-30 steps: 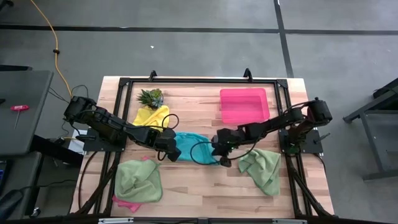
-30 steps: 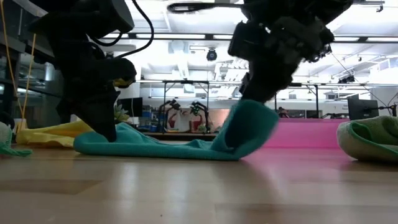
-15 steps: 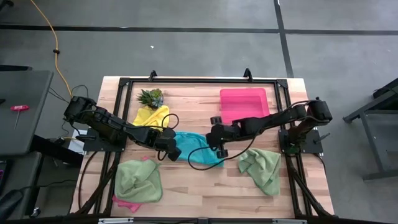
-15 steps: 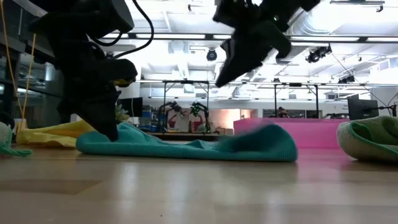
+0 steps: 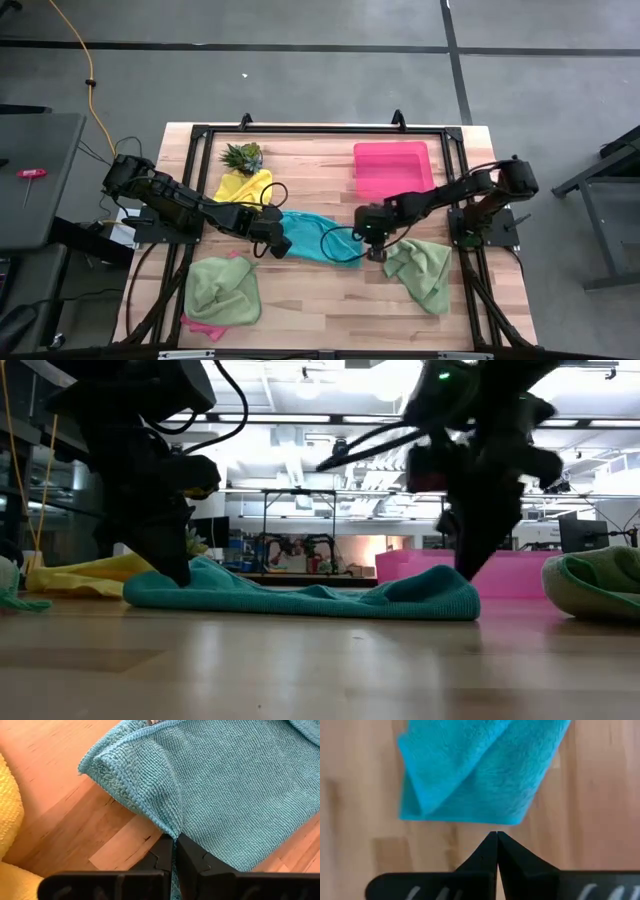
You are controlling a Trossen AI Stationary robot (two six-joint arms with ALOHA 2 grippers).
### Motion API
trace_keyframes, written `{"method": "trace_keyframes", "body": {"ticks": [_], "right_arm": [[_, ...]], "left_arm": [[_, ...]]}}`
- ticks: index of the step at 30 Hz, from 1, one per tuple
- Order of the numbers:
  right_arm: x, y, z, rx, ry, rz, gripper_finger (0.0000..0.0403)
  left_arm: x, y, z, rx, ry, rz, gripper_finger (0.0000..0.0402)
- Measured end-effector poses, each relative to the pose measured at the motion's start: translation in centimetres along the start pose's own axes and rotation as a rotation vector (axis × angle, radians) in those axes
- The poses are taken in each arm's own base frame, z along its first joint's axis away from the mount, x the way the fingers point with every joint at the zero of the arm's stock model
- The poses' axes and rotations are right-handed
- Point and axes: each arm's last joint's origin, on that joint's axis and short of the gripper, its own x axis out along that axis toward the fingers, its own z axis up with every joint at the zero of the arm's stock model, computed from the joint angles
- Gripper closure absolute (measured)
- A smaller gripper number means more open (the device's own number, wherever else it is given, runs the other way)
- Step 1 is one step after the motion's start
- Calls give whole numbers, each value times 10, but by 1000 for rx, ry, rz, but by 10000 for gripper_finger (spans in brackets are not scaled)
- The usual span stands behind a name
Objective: Fold microfiber towels
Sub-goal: Fold the blue microfiber cloth
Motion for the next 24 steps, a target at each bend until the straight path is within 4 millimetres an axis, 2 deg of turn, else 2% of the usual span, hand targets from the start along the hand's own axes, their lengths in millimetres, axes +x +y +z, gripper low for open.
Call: {"method": "trace_keyframes", "body": {"ticks": [5,9,12,17,24], "right_arm": [[-9,-5,-20,297,-215,101,403],[1,-14,-46,630,-270,208,401],[10,-21,-65,822,-301,287,385],[12,-27,-78,1037,-391,390,316],[14,-25,-72,1102,-356,411,215]], "left_arm": [[0,0,0,-1,7,-6,400],[0,0,0,1,4,-5,400],[0,0,0,-6,4,-5,400],[0,0,0,-8,4,-6,400],[0,0,0,-9,-2,-5,400]]}}
